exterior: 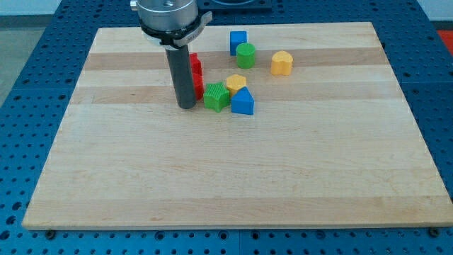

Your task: Slide the red circle above the green star

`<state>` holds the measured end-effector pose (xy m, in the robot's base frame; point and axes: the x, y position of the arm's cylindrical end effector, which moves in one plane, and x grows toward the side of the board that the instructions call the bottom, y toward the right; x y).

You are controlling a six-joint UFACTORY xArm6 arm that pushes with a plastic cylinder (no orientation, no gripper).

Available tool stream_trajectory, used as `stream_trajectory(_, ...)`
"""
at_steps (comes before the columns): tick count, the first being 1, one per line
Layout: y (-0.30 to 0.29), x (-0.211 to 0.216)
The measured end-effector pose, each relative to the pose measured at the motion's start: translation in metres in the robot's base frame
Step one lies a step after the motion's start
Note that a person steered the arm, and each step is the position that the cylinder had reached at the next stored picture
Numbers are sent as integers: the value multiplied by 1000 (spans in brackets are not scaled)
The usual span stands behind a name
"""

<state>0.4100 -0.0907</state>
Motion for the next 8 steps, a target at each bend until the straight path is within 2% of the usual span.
stream_trajectory(1,-15,-4)
stream_trajectory(8,-22,-51)
